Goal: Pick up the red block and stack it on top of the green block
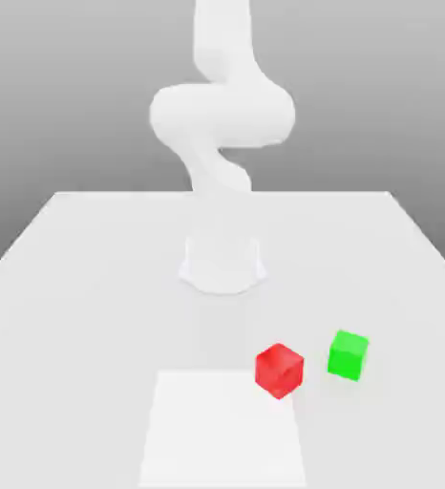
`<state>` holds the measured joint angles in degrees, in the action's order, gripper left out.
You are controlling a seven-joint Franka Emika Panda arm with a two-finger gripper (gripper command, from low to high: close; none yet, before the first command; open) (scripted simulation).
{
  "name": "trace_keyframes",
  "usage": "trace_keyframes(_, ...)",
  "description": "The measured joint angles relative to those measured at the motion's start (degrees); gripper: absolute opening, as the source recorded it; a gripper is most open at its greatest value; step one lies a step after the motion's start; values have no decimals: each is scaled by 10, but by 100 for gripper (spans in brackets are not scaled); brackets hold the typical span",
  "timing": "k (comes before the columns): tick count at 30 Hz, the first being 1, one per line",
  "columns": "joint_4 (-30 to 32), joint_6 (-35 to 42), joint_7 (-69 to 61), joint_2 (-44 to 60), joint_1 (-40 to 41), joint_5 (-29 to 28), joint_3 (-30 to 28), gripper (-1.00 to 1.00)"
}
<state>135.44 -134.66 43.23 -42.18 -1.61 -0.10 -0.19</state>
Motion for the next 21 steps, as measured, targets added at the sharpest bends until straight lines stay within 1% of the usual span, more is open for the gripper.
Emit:
trace_keyframes(11, 189, -151, -143, 197, -81, -2, -9, 0)
trace_keyframes(16, 284, -231, -219, 307, -118, -1, -8, 0)
trace_keyframes(18, 304, -284, -242, 378, -125, 1, -3, 0)
trace_keyframes(21, 305, -346, -251, 454, -130, 2, -1, 0)
